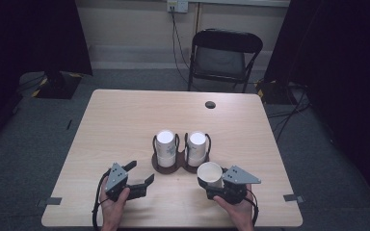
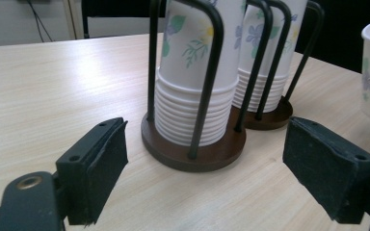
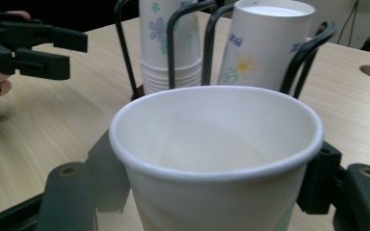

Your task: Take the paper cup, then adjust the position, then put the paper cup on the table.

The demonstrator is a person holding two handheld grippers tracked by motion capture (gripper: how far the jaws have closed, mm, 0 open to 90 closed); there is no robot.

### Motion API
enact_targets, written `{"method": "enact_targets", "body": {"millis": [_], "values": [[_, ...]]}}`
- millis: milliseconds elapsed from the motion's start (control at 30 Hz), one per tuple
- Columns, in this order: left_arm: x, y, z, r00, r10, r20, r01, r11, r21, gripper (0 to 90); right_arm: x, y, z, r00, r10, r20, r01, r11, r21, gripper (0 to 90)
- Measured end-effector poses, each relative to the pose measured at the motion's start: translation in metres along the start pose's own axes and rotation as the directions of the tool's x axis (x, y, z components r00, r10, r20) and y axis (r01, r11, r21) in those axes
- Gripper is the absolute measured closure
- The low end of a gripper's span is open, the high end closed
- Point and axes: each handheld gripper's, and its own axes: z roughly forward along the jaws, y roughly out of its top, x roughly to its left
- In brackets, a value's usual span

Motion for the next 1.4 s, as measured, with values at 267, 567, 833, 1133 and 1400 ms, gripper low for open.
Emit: {"method": "enact_targets", "body": {"millis": [267,567,833,1133,1400], "values": [[0.0,-0.005,0.0,0.9998,0.0,-0.018,0.0,0.9998,-0.019,15.4,-0.013,0.008,-0.003,0.998,0.035,0.052,-0.035,0.999,-0.006,30.1],[0.002,-0.012,0.001,0.999,-0.018,-0.041,0.018,0.9998,-0.011,15.4,-0.032,0.012,-0.002,0.9889,0.11,0.1,-0.108,0.994,-0.031,30.5],[0.002,-0.013,0.001,0.9987,-0.011,-0.049,0.01,0.9999,-0.013,15.4,-0.052,0.021,0.004,0.9757,0.151,0.158,-0.15,0.989,-0.021,30.6],[-0.003,-0.013,0.002,0.997,0.03,-0.071,-0.029,0.9996,0.006,15.5,-0.079,0.027,0.018,0.9604,0.186,0.207,-0.182,0.983,-0.042,30.6],[0.002,-0.013,0.002,0.9989,-0.006,-0.047,0.006,1.0,0.002,15.7,-0.096,0.02,0.029,0.9481,0.213,0.236,-0.209,0.977,-0.043,30.5]]}}
